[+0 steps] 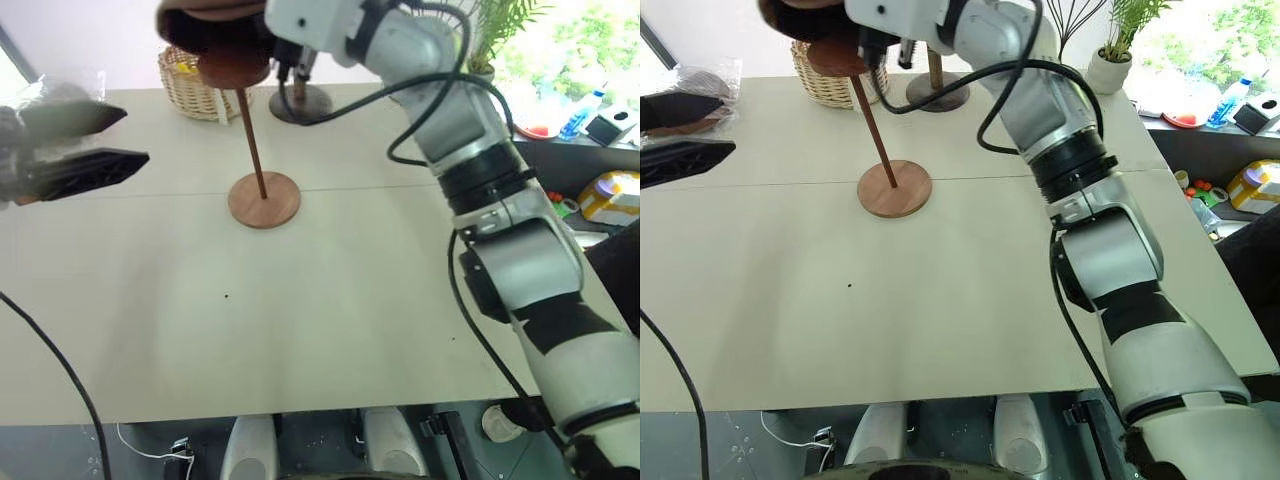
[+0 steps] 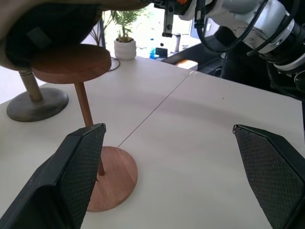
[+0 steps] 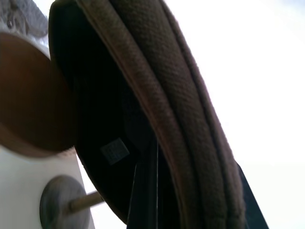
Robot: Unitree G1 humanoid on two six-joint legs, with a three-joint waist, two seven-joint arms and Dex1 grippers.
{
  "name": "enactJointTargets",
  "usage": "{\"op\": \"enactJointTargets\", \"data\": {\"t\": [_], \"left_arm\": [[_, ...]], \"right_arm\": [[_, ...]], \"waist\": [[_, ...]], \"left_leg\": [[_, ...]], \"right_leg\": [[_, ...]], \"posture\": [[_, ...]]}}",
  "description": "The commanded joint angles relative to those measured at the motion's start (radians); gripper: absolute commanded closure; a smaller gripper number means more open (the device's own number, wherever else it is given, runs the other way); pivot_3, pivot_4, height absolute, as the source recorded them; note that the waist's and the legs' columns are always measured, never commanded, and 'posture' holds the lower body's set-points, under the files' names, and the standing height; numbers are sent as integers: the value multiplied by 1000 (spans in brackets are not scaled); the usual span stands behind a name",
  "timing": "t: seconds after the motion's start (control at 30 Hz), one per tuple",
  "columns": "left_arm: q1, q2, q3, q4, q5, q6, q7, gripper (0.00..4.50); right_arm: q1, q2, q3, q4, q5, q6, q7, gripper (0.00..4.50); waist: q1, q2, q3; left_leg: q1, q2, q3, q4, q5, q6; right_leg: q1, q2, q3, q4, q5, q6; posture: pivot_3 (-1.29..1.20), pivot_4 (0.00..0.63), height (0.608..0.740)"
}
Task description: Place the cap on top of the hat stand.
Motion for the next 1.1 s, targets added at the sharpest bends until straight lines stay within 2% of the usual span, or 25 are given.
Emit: {"op": "enactJointTargets", "data": {"t": [0.03, 0.27, 0.47, 0.7, 0.8, 0.9, 1.1], "left_arm": [[6, 29, 54, -31, -24, 3, 17, 0], [21, 40, 42, -15, -25, -12, 17, 0], [-8, 33, -13, 2, -22, -33, 16, 0], [-30, 36, -50, 23, -13, -51, 3, 0], [-23, 32, -51, 14, -14, -53, 5, 0], [-15, 32, -57, 1, -8, -60, 4, 0], [-20, 36, -73, -9, 3, -76, 3, 0]], "right_arm": [[9, 19, -6, -87, 7, -4, -5, 4466], [145, 18, 56, -279, -59, 68, 64, 4466], [163, 28, 142, -271, -170, 115, 73, 4466], [196, 57, 155, -286, -172, 172, 134, 4466], [218, 71, 146, -282, -153, 198, 151, 3381], [236, 76, 137, -301, -145, 199, 157, 1931], [281, 51, 102, -366, -85, 191, 212, 1931]], "waist": [[0, 0, 0], [-1, -1, 0], [-2, 0, 0], [-2, -1, -1], [-2, -2, -1], [-1, -1, -1], [-1, -2, -1]], "left_leg": [[0, 0, 0, 0, 0, 0], [0, 0, 0, 0, 1, -2], [1, 0, 0, 0, 1, -2], [1, 0, 0, 0, 1, -2], [2, 0, 0, 0, 1, -2], [2, 0, 0, 0, 1, -2], [2, 0, 0, 0, 1, -2]], "right_leg": [[0, 0, 0, 0, 0, 0], [0, 0, 0, 1, 0, 0], [-1, 0, 0, 2, 0, 0], [-1, 0, 0, 3, 0, 0], [-1, 0, 0, 5, 0, 0], [-1, 0, 0, 6, 0, 0], [-1, 0, 0, 6, 0, 0]], "posture": [[0, 150, 728], [0, 150, 728], [0, 150, 728], [0, 150, 728], [0, 150, 728], [0, 150, 728], [0, 150, 728]]}}
